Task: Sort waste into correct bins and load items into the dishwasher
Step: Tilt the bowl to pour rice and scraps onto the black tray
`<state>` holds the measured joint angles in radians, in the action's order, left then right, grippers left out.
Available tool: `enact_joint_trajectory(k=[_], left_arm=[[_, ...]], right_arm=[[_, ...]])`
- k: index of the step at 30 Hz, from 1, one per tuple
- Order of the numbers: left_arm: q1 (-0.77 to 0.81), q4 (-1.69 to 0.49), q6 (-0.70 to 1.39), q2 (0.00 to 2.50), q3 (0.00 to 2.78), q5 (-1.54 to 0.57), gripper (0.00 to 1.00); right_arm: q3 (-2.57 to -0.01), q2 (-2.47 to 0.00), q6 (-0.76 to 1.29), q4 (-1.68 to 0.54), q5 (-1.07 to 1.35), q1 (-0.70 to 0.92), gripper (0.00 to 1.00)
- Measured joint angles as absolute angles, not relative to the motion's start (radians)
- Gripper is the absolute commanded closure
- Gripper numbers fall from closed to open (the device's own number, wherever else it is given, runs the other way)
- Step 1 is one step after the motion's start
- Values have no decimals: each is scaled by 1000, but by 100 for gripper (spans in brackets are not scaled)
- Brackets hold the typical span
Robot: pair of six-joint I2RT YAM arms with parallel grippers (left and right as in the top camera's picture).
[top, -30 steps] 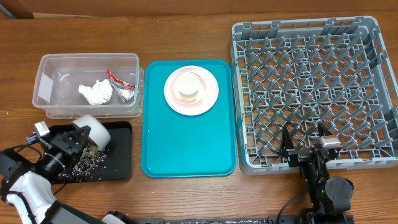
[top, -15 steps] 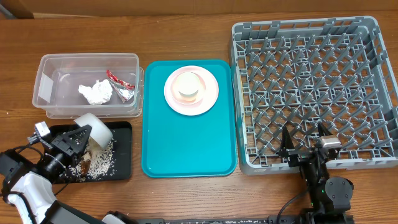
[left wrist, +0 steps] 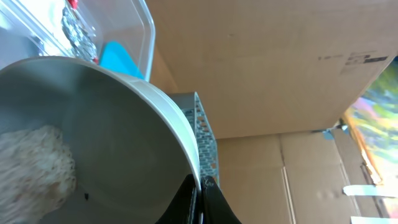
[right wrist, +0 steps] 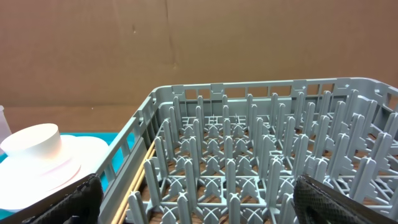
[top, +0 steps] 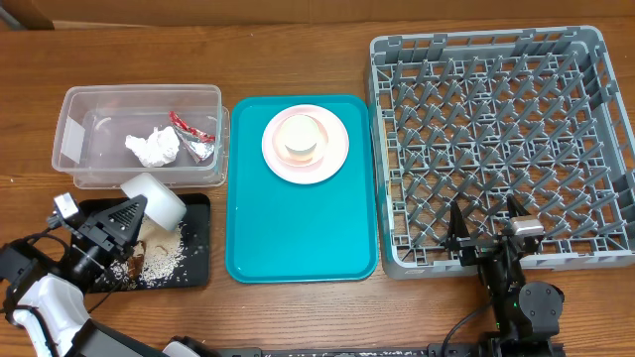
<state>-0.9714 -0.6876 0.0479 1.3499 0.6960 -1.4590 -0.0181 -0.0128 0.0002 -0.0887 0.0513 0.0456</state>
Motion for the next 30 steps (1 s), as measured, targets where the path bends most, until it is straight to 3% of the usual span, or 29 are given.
enact_joint_trajectory(k=[26, 30], left_arm=[[-971, -688, 126, 1350, 694, -1553, 96], [-973, -778, 131, 1350, 694, -1556, 96]], right_arm=[[-18, -13, 0, -88, 51, 46, 0], [-18, -13, 0, -89, 51, 46, 0]])
